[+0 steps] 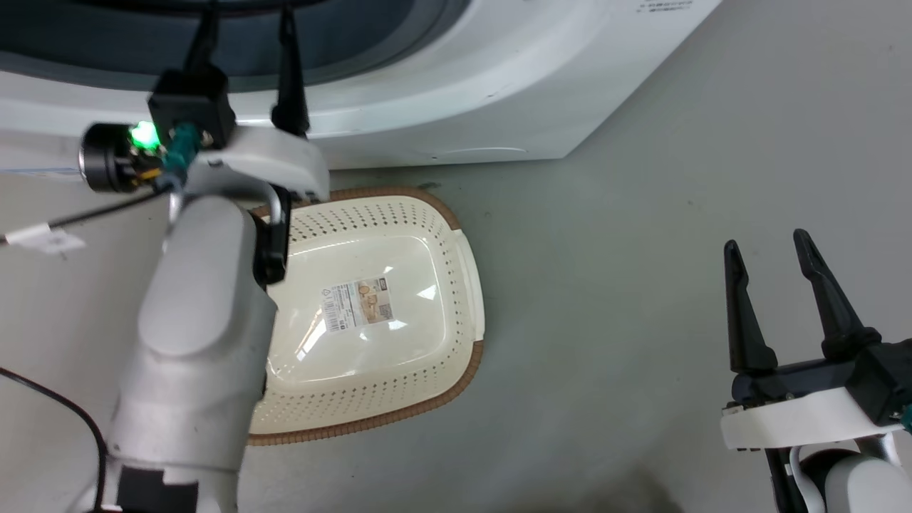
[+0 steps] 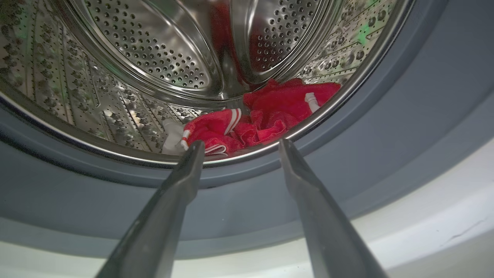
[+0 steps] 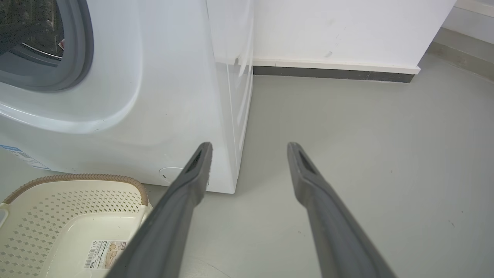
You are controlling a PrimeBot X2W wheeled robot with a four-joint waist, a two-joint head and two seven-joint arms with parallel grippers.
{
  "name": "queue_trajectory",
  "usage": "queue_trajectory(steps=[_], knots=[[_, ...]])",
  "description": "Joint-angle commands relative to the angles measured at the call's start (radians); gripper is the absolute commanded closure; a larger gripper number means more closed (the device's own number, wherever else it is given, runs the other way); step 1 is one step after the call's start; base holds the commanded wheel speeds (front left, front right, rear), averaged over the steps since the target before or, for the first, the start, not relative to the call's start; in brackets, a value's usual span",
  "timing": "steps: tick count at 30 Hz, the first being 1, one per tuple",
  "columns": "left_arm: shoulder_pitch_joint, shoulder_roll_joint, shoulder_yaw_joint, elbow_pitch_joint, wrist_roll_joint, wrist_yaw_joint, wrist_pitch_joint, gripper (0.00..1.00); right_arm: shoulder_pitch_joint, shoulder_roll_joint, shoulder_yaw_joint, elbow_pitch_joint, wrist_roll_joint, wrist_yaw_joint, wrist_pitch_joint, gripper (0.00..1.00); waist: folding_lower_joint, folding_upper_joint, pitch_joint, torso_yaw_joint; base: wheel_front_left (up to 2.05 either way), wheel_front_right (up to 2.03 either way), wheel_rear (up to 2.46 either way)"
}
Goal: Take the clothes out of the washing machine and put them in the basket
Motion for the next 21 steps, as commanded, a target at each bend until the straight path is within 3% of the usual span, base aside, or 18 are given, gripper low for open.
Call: queue_trajectory(steps=[1,8,21], knots=[[-0.02,0.006,0.002,0.009,0.007,-0.001,-0.003,0.0,-0.018,-0.001,0.003,0.003,0.009,0.0,-0.008,0.0,-0.0002,0.0,0.017,-0.016,0.0,0.0,0.0],[-0.205,0.057,0.01,0.191,0.006,-0.02,0.022,0.0,-0.045,-0.001,0.033,0.046,0.028,0.0,-0.033,0.0,-0.0002,0.0,0.046,-0.046,0.0,0.0,0.0],[-0.518,0.192,-0.02,0.442,0.028,-0.093,0.24,0.0,-0.086,-0.001,0.095,0.11,0.071,0.0,-0.07,0.0,-0.0002,0.0,0.107,-0.13,0.0,0.0,0.0]])
